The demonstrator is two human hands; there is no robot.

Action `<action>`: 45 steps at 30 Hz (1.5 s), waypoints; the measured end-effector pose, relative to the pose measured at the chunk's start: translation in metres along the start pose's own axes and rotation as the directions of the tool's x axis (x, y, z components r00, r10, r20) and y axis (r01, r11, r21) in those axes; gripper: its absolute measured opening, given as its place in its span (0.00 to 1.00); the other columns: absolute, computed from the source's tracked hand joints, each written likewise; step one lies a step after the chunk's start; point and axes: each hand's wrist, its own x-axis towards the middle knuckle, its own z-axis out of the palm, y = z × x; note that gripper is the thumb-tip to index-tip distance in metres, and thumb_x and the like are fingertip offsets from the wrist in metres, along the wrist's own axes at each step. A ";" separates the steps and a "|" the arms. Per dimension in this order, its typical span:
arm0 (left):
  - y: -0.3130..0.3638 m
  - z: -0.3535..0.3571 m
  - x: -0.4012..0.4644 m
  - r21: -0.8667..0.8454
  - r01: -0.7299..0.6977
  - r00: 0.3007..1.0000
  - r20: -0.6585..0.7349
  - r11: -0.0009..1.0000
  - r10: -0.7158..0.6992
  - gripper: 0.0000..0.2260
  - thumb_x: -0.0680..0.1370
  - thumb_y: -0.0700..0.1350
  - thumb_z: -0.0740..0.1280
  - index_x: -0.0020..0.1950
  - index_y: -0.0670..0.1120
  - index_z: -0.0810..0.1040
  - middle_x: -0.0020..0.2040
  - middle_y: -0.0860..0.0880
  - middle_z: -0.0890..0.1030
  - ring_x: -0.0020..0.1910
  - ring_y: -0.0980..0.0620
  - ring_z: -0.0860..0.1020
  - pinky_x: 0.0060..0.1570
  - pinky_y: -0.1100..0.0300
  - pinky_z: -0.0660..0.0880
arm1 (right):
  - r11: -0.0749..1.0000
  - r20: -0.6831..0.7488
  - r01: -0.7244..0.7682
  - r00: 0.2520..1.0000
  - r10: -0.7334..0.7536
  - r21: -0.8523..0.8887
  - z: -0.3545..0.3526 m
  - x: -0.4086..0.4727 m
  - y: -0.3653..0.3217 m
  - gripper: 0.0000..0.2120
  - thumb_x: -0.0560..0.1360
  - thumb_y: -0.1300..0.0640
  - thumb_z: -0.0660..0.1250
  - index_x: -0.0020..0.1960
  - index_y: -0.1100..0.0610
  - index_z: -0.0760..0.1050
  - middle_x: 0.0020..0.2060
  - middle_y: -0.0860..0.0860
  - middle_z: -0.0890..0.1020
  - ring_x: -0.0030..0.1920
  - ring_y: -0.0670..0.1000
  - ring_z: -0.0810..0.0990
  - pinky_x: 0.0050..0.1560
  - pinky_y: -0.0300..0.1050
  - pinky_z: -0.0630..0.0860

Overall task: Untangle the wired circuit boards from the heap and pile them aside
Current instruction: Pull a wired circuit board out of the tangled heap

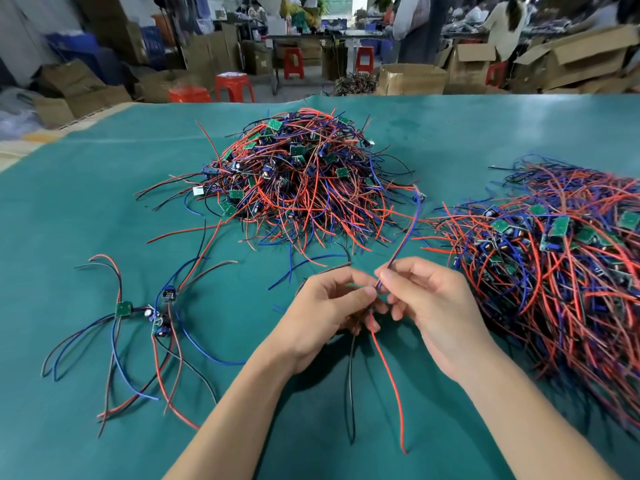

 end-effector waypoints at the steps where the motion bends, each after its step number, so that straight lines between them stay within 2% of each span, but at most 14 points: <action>1: 0.000 0.000 0.000 0.001 -0.004 1.000 -0.017 1.000 0.004 0.03 0.80 0.38 0.66 0.50 0.39 0.78 0.42 0.41 0.81 0.33 0.49 0.77 0.33 0.61 0.69 | 0.998 0.018 0.021 1.000 -0.020 -0.052 0.001 -0.001 0.000 0.05 0.77 0.65 0.72 0.44 0.58 0.85 0.34 0.53 0.82 0.35 0.51 0.77 0.33 0.40 0.73; 7: -0.002 -0.001 0.002 -0.042 0.014 0.998 -0.061 0.999 -0.016 0.11 0.78 0.39 0.68 0.58 0.35 0.74 0.42 0.40 0.82 0.32 0.49 0.77 0.35 0.58 0.68 | 0.993 -0.010 0.013 1.000 -0.015 -0.116 0.000 -0.001 0.002 0.04 0.75 0.64 0.74 0.42 0.59 0.86 0.32 0.53 0.84 0.33 0.48 0.80 0.34 0.36 0.74; 9: -0.002 -0.001 0.003 -0.026 0.017 0.999 -0.042 1.000 -0.018 0.10 0.79 0.38 0.68 0.56 0.34 0.74 0.43 0.40 0.82 0.32 0.49 0.77 0.37 0.56 0.68 | 0.978 -0.014 0.057 0.998 -0.061 -0.202 0.000 -0.001 0.001 0.06 0.76 0.64 0.74 0.41 0.57 0.86 0.31 0.53 0.84 0.33 0.48 0.81 0.34 0.36 0.75; 13: -0.002 -0.001 0.003 0.016 0.004 1.000 -0.006 1.000 -0.004 0.03 0.80 0.37 0.66 0.51 0.39 0.74 0.41 0.41 0.83 0.30 0.51 0.77 0.31 0.64 0.69 | 0.878 -0.023 0.167 0.980 -0.198 -0.449 0.000 -0.001 -0.001 0.07 0.75 0.62 0.75 0.40 0.52 0.85 0.34 0.45 0.86 0.34 0.42 0.83 0.38 0.32 0.76; 17: -0.002 -0.002 0.004 0.007 -0.019 1.000 0.002 1.000 0.019 0.02 0.80 0.36 0.66 0.50 0.39 0.73 0.41 0.41 0.83 0.30 0.50 0.77 0.30 0.64 0.70 | 0.784 -0.045 0.246 0.943 -0.328 -0.570 0.004 -0.004 -0.002 0.04 0.72 0.53 0.73 0.39 0.50 0.83 0.33 0.39 0.85 0.35 0.41 0.83 0.40 0.33 0.76; 24: -0.002 -0.001 0.004 -0.002 -0.035 0.999 0.010 0.999 0.035 0.03 0.80 0.35 0.66 0.51 0.37 0.73 0.41 0.39 0.83 0.31 0.50 0.79 0.28 0.65 0.68 | 0.811 -0.082 0.246 0.937 -0.338 -0.531 0.001 0.000 0.002 0.04 0.71 0.52 0.73 0.37 0.48 0.83 0.35 0.40 0.86 0.35 0.41 0.84 0.40 0.36 0.78; 27: -0.003 0.000 0.002 -0.010 -0.013 0.999 0.049 1.000 0.014 0.04 0.79 0.34 0.66 0.52 0.38 0.72 0.41 0.39 0.83 0.33 0.50 0.81 0.30 0.64 0.69 | 0.877 -0.221 0.194 0.923 -0.315 -0.439 -0.013 0.007 -0.002 0.04 0.70 0.52 0.73 0.37 0.48 0.84 0.35 0.43 0.86 0.32 0.41 0.81 0.37 0.44 0.78; 29: -0.003 0.000 0.001 0.000 -0.005 0.997 0.074 1.000 0.005 0.04 0.79 0.34 0.66 0.51 0.39 0.72 0.41 0.39 0.82 0.34 0.49 0.82 0.30 0.64 0.69 | 0.908 -0.304 0.182 0.902 -0.307 -0.377 -0.023 0.011 -0.004 0.03 0.69 0.52 0.74 0.37 0.47 0.85 0.34 0.45 0.86 0.31 0.43 0.79 0.34 0.42 0.76; 34: -0.002 0.000 0.002 0.001 0.016 0.997 0.081 1.000 -0.016 0.04 0.79 0.34 0.66 0.50 0.40 0.73 0.40 0.41 0.82 0.33 0.51 0.80 0.31 0.64 0.68 | 0.943 -0.547 0.225 0.772 -0.325 -0.244 -0.043 0.017 -0.009 0.08 0.75 0.60 0.74 0.39 0.50 0.83 0.29 0.43 0.83 0.28 0.41 0.76 0.29 0.34 0.73; 39: -0.002 -0.004 0.001 -0.073 -0.004 1.000 -0.027 0.997 0.002 0.08 0.78 0.31 0.66 0.55 0.40 0.75 0.45 0.42 0.82 0.35 0.53 0.80 0.40 0.60 0.71 | 0.927 -0.770 0.292 0.525 -0.362 -0.237 -0.059 0.019 -0.015 0.02 0.76 0.54 0.70 0.47 0.52 0.80 0.36 0.48 0.83 0.29 0.43 0.78 0.31 0.43 0.75; 41: -0.001 -0.006 0.001 -0.114 -0.025 0.997 -0.073 0.993 0.017 0.11 0.77 0.29 0.66 0.57 0.39 0.75 0.48 0.39 0.81 0.37 0.52 0.81 0.44 0.60 0.73 | 0.936 -0.736 0.253 0.579 -0.350 -0.246 -0.051 0.016 -0.013 0.05 0.73 0.47 0.69 0.42 0.48 0.80 0.32 0.47 0.82 0.30 0.46 0.78 0.30 0.45 0.74; 42: -0.002 -0.007 0.001 -0.126 -0.035 0.996 -0.086 0.991 0.024 0.12 0.77 0.28 0.65 0.58 0.38 0.74 0.49 0.39 0.81 0.38 0.51 0.81 0.44 0.61 0.73 | 0.945 -0.656 0.205 0.682 -0.323 -0.253 -0.044 0.014 -0.011 0.08 0.71 0.44 0.69 0.40 0.47 0.81 0.30 0.47 0.82 0.29 0.45 0.78 0.30 0.45 0.73; 44: -0.002 -0.007 0.002 -0.145 -0.038 0.996 -0.082 0.989 0.027 0.13 0.76 0.27 0.65 0.60 0.37 0.73 0.48 0.40 0.82 0.38 0.50 0.81 0.43 0.63 0.74 | 0.932 -0.356 0.099 0.906 -0.229 -0.347 -0.022 0.008 -0.007 0.11 0.67 0.39 0.70 0.40 0.46 0.84 0.32 0.46 0.85 0.31 0.43 0.79 0.31 0.43 0.74; 45: -0.002 -0.007 0.001 -0.146 -0.036 0.997 -0.071 0.989 0.026 0.14 0.76 0.27 0.66 0.60 0.37 0.73 0.47 0.41 0.81 0.38 0.49 0.81 0.41 0.64 0.74 | 0.904 -0.186 0.074 0.968 -0.166 -0.421 -0.010 0.003 -0.005 0.14 0.67 0.38 0.70 0.43 0.46 0.84 0.36 0.45 0.86 0.33 0.43 0.82 0.34 0.43 0.76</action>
